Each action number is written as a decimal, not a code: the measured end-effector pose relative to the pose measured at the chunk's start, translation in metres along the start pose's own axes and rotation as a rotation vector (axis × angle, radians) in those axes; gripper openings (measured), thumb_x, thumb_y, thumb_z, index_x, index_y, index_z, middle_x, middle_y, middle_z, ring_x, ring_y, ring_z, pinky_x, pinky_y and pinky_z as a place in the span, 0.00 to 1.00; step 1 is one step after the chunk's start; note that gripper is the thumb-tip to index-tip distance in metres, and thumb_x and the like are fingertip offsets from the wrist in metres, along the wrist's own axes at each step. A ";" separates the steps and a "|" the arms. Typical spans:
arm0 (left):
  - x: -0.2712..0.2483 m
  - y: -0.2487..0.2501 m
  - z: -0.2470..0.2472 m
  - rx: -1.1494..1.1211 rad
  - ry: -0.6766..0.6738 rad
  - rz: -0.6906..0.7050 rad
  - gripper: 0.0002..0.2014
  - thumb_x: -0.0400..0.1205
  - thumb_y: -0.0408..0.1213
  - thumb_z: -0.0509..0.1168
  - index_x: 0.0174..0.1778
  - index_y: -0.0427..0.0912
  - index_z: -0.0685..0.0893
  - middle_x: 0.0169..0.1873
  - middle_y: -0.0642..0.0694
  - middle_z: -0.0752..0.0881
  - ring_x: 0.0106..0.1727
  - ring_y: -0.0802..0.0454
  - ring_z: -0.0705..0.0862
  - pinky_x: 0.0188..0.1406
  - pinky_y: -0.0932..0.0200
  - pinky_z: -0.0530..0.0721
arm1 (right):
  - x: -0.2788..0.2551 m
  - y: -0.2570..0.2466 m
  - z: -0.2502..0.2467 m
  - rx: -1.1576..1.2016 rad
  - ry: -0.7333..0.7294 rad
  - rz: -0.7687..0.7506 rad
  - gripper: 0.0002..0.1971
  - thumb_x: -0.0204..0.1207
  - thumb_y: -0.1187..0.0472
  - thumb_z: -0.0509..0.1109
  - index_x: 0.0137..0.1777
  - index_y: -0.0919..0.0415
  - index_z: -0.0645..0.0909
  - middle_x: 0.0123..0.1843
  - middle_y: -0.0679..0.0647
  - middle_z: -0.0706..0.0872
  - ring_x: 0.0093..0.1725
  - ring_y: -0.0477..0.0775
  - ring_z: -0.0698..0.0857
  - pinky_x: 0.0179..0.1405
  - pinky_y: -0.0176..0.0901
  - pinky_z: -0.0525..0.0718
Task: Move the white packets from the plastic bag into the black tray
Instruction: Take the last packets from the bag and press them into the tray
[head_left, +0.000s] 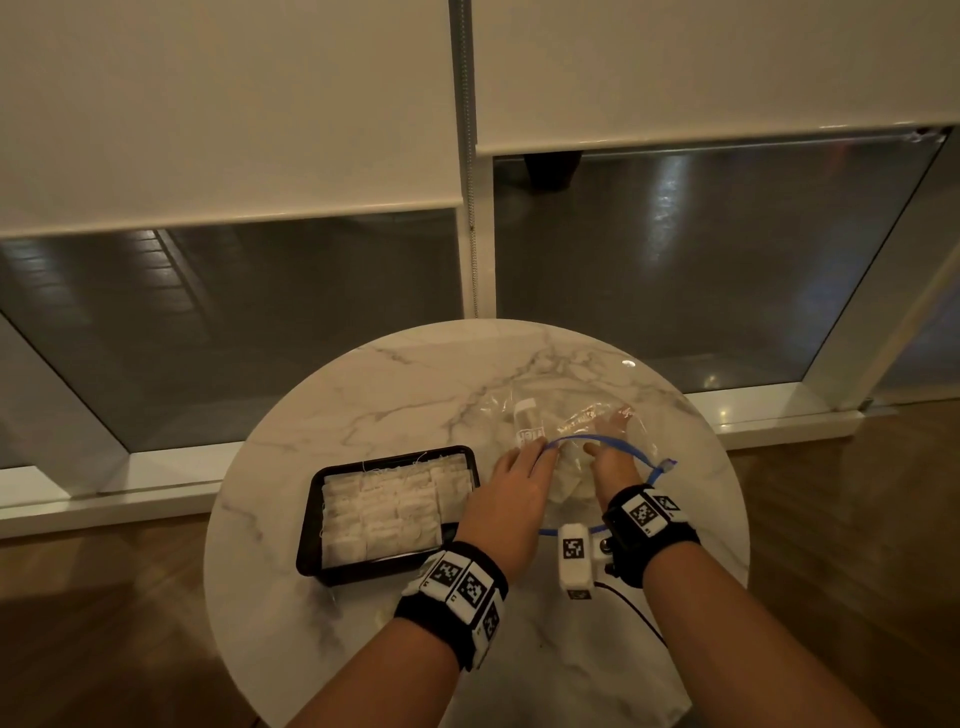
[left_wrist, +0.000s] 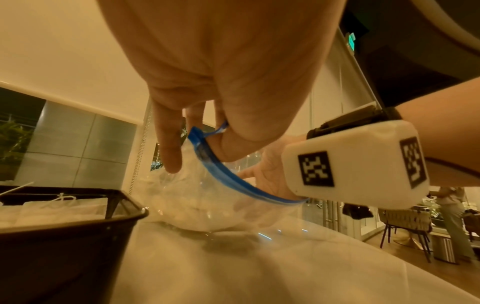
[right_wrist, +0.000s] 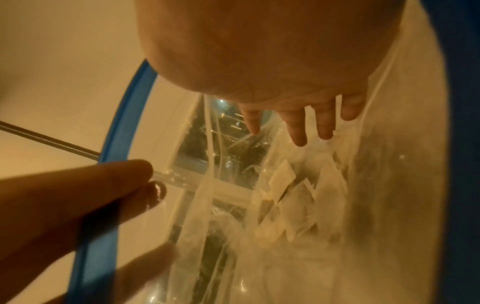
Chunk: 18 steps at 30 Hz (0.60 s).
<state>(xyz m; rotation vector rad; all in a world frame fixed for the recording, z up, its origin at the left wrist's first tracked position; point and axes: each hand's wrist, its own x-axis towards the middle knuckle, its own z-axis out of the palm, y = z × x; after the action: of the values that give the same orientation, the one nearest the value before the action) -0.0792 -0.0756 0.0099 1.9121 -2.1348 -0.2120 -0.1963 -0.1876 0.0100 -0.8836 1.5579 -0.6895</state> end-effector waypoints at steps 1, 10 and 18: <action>-0.001 0.001 -0.003 0.007 0.043 0.025 0.45 0.75 0.17 0.65 0.88 0.44 0.56 0.85 0.47 0.59 0.83 0.43 0.63 0.65 0.48 0.86 | 0.002 -0.002 -0.002 -0.032 0.051 0.091 0.23 0.91 0.57 0.55 0.81 0.70 0.67 0.81 0.65 0.71 0.81 0.63 0.69 0.78 0.52 0.66; -0.004 -0.007 -0.002 0.185 0.419 0.269 0.38 0.69 0.24 0.77 0.77 0.40 0.75 0.70 0.44 0.79 0.68 0.45 0.79 0.42 0.54 0.90 | -0.020 -0.001 -0.009 -0.413 0.141 -0.184 0.24 0.90 0.61 0.57 0.84 0.66 0.61 0.85 0.61 0.65 0.84 0.58 0.66 0.79 0.41 0.63; -0.010 -0.006 -0.003 0.147 0.381 0.396 0.22 0.73 0.27 0.59 0.62 0.44 0.83 0.64 0.47 0.82 0.61 0.47 0.81 0.34 0.54 0.87 | -0.025 -0.007 -0.004 0.095 0.043 -0.071 0.23 0.89 0.68 0.58 0.82 0.69 0.63 0.81 0.61 0.69 0.81 0.61 0.69 0.54 0.24 0.76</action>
<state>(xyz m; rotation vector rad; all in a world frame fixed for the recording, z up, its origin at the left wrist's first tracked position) -0.0716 -0.0665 0.0098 1.4081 -2.2409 0.3661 -0.1973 -0.1708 0.0295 -0.8616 1.5247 -0.8317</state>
